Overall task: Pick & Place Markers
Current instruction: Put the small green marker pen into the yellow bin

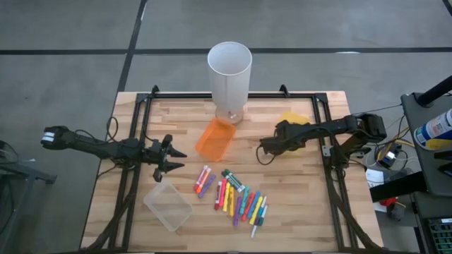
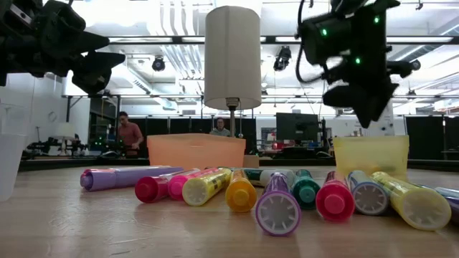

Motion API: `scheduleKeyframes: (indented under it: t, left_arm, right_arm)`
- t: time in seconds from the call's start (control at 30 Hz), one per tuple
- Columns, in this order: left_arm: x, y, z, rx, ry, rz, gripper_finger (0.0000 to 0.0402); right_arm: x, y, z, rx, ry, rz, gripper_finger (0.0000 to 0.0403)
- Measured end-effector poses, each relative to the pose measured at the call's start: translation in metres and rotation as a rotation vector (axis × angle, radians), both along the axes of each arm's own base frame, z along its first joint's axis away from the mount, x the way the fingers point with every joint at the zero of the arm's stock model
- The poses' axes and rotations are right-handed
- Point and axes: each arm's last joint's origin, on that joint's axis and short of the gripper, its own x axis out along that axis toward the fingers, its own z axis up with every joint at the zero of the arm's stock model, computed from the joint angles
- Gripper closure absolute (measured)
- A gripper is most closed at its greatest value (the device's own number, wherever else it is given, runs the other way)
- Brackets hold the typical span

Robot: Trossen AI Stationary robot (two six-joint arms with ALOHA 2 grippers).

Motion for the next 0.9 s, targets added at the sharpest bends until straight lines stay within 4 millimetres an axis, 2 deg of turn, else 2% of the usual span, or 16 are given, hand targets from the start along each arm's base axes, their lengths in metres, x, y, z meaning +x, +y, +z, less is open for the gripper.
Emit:
scheduleKeyframes:
  t: [0.3, 0.57, 0.9]
  left_arm:
    - [0.0, 0.0, 0.0, 0.0, 0.0, 0.0, 0.0227]
    - [0.0, 0.0, 0.0, 0.0, 0.0, 0.0, 0.0227]
    - [0.0, 0.0, 0.0, 0.0, 0.0, 0.0, 0.0227]
  right_arm:
    - [0.022, 0.038, 0.021, 0.079, -0.006, 0.447, 0.0273]
    - [0.026, 0.077, 0.019, 0.314, -0.005, 0.809, 0.0293]
    - [0.045, 0.122, 0.024, 0.495, -0.329, 1.077, 0.0322]
